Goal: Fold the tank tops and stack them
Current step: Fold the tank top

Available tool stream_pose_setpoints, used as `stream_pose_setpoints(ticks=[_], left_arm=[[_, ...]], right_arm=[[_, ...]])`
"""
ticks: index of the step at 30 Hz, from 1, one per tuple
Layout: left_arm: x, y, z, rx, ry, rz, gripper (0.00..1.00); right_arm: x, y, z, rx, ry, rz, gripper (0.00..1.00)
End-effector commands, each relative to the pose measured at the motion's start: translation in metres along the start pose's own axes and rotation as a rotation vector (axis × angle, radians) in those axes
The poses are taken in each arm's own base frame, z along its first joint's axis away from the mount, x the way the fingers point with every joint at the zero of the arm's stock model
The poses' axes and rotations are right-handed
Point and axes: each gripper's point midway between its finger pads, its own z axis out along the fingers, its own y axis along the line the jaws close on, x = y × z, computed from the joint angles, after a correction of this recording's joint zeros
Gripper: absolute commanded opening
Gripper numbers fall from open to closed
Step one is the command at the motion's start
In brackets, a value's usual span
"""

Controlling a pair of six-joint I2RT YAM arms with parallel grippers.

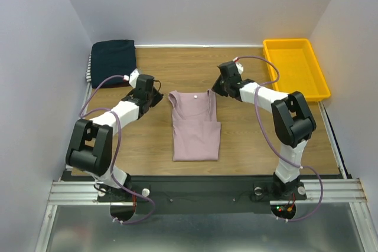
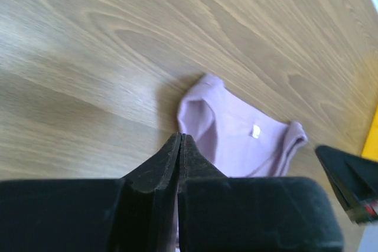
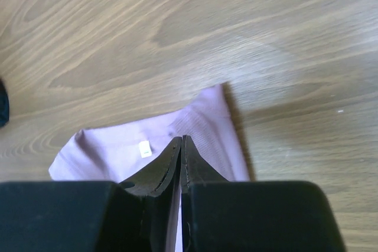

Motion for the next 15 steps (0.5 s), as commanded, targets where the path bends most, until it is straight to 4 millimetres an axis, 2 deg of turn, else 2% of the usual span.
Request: stream_pose_setpoints(ticks=[1,2,3,4,5,6,8,10,11,12,15], left_arm=[[0.003,0.010,0.018,-0.030,0.016,-0.021,0.11],[0.004,0.013,0.022,-0.038,0.022,-0.025,0.11],[0.006,0.015,0.025,-0.042,0.030,-0.036,0.11],[0.009,0.017,0.028,-0.044,0.038,-0.041,0.11],[0.014,0.019,0.035,-0.042,0.054,-0.053,0.11],[0.016,0.019,0.039,-0.038,0.065,-0.057,0.10],[0.021,0.017,0.050,-0.029,0.084,-0.057,0.09],[0.025,0.012,0.059,-0.011,0.113,-0.049,0.09],[0.025,0.011,0.061,-0.011,0.116,-0.048,0.09],[0.025,0.011,0.063,-0.011,0.113,-0.047,0.09],[0.025,0.002,0.065,0.026,0.125,-0.048,0.09]], right_arm=[[-0.003,0.037,-0.017,-0.095,-0.039,-0.090,0.08],[-0.002,0.047,-0.018,-0.117,-0.038,-0.111,0.08],[0.013,0.056,-0.018,-0.134,-0.010,-0.147,0.08],[0.018,0.062,-0.019,-0.152,0.003,-0.172,0.09],[0.027,0.081,-0.024,-0.196,0.011,-0.219,0.09],[0.036,0.088,-0.024,-0.212,0.030,-0.243,0.09],[0.053,0.099,-0.021,-0.244,0.060,-0.301,0.09],[0.079,0.121,-0.024,-0.298,0.090,-0.372,0.09],[0.080,0.123,-0.022,-0.303,0.091,-0.386,0.09],[0.085,0.137,-0.027,-0.330,0.085,-0.405,0.09],[0.105,0.148,-0.026,-0.367,0.114,-0.463,0.09]])
